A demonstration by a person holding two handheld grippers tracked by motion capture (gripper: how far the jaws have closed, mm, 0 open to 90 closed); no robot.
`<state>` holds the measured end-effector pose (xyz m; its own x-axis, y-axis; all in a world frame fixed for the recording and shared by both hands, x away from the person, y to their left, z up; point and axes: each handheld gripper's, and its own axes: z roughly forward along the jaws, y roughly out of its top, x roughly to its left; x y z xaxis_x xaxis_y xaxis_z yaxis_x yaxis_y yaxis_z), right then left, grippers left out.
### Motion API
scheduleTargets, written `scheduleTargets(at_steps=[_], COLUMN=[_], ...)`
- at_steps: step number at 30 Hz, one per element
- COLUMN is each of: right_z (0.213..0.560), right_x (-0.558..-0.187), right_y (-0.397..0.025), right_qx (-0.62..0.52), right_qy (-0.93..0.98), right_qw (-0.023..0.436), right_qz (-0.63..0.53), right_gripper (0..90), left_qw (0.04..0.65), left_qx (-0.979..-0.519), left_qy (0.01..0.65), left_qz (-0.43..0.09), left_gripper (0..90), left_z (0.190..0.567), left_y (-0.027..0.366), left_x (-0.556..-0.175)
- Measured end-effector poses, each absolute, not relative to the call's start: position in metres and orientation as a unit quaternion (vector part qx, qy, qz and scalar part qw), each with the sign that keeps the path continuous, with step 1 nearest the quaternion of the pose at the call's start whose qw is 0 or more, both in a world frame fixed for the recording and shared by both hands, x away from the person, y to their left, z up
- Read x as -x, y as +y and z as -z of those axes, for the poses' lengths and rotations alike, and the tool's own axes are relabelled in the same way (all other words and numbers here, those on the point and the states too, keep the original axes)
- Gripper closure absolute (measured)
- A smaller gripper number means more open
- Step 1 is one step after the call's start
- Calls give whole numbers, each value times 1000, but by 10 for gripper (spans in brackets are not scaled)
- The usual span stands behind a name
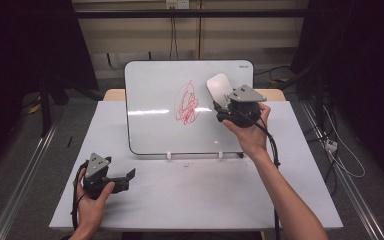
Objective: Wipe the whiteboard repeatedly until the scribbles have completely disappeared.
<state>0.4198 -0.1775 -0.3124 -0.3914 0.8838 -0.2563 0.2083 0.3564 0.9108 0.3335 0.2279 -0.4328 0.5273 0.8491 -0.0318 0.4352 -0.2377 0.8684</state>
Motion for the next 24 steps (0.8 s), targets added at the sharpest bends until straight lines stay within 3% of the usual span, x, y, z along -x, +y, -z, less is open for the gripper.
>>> scheduleTargets(at_steps=[24], right_z=[303], right_x=[-462], right_y=[-128], right_qx=[-353], right_qy=[743], right_qw=[429], right_qz=[-373], right_gripper=[314], left_qw=[449], left_qx=[-754], left_qy=[421], left_qz=[-230], left_gripper=[55], left_z=[431], left_y=[226], left_x=[-332])
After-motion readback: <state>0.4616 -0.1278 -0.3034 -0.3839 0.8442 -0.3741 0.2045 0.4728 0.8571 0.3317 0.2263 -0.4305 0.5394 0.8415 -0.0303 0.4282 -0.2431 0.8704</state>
